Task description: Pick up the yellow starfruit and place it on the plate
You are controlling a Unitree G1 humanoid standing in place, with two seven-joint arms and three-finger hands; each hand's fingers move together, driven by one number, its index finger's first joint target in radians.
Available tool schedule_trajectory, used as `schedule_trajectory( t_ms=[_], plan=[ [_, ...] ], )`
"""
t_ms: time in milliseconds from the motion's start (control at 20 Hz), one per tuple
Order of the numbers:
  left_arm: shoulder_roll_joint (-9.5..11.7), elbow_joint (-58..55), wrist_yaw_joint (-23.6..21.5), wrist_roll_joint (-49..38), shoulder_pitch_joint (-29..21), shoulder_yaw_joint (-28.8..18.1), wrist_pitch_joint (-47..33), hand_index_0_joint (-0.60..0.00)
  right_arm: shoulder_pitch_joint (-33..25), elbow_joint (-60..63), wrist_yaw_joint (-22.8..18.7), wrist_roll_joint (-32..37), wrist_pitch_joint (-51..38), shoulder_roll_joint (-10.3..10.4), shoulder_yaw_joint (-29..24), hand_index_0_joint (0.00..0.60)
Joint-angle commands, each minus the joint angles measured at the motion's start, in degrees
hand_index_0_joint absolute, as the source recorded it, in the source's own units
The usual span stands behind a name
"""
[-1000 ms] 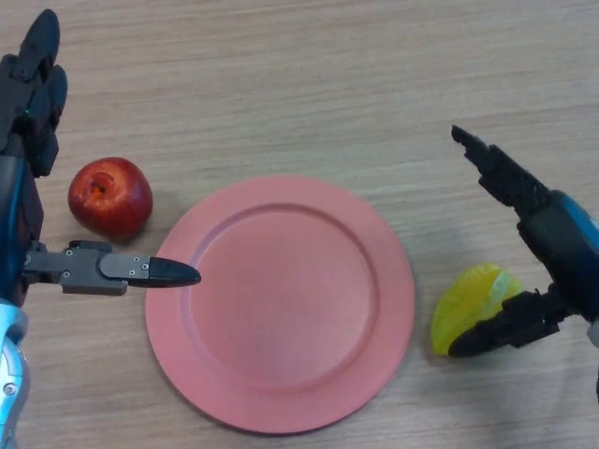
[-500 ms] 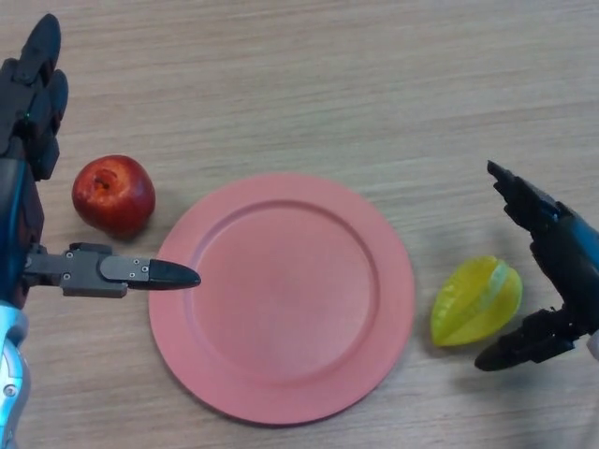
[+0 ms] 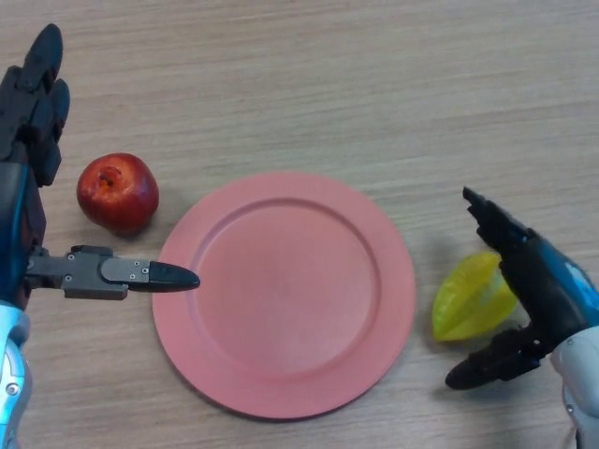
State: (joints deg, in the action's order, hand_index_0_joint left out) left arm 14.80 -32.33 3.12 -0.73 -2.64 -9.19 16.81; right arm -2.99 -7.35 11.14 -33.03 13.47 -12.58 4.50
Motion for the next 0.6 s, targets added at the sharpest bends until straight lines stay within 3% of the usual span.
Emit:
schedule_trajectory(
  t_ms=[50, 250, 300, 350, 500, 550, 600],
  plan=[
    [1.2, -2.6, -2.0, 0.1, -2.0, -1.7, -4.1, 0.000, -3.1, -3.1, -4.9, 4.5, -2.6, -0.2, -2.1, 0.000],
    [1.4, -1.9, -2.4, -0.8, -2.6, -1.9, -4.3, 0.000, -4.4, -2.8, -7.8, 11.2, 0.6, 0.7, -1.8, 0.000],
    [1.3, -1.8, -2.5, -1.0, -2.6, -1.9, -4.6, 0.000, -4.6, -2.8, -8.2, 11.6, 1.0, 0.7, -1.7, 0.050],
    [1.3, -1.8, -2.6, -1.2, -2.5, -1.9, -4.7, 0.000, -4.6, -2.6, -8.5, 11.4, 0.8, 0.7, -1.7, 0.149],
    [1.5, -1.9, -2.9, -2.1, -2.2, -2.6, -5.1, 0.000, -4.9, -0.5, -10.4, 8.4, -1.6, -0.2, -2.4, 0.549],
    [1.6, -2.1, -2.9, -2.2, -2.1, -2.8, -4.8, 0.000, -4.8, 0.1, -10.5, 7.1, -2.2, -0.4, -2.5, 0.600],
    [1.6, -2.2, -2.9, -2.2, -2.1, -2.9, -4.5, 0.000, -4.7, 0.1, -10.2, 6.6, -2.4, -0.5, -2.5, 0.600]
  ],
)
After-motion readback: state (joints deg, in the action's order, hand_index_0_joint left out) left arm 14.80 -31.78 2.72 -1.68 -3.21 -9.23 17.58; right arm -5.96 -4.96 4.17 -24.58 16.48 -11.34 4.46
